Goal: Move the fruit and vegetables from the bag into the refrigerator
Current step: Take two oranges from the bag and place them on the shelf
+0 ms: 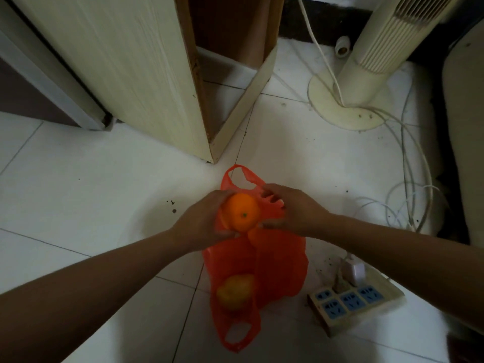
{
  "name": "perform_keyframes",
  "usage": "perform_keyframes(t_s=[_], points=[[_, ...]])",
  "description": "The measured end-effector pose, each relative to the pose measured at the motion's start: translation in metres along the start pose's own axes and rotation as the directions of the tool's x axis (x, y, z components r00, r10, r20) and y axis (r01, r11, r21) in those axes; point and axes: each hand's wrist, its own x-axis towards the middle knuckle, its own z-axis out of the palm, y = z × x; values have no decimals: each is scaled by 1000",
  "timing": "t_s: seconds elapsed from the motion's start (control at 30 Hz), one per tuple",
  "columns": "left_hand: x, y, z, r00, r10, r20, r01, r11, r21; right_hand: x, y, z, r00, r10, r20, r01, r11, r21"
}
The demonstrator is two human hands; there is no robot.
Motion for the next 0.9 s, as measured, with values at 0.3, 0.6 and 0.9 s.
perform_keyframes(t_s=[0.3,0.6,0.9], points=[[-23,-25,8,966,-211,148,196,974,114,-38,52,5,913,225,341,-179,970,-163],[-25,-24,10,951,-237,200,229,972,60,-11,21,11,1000,-6,-24,0,968,-249],[-28,-21,8,941,-254,223,248,967,53,-7,27,41,977,133,167,-58,917,-396]])
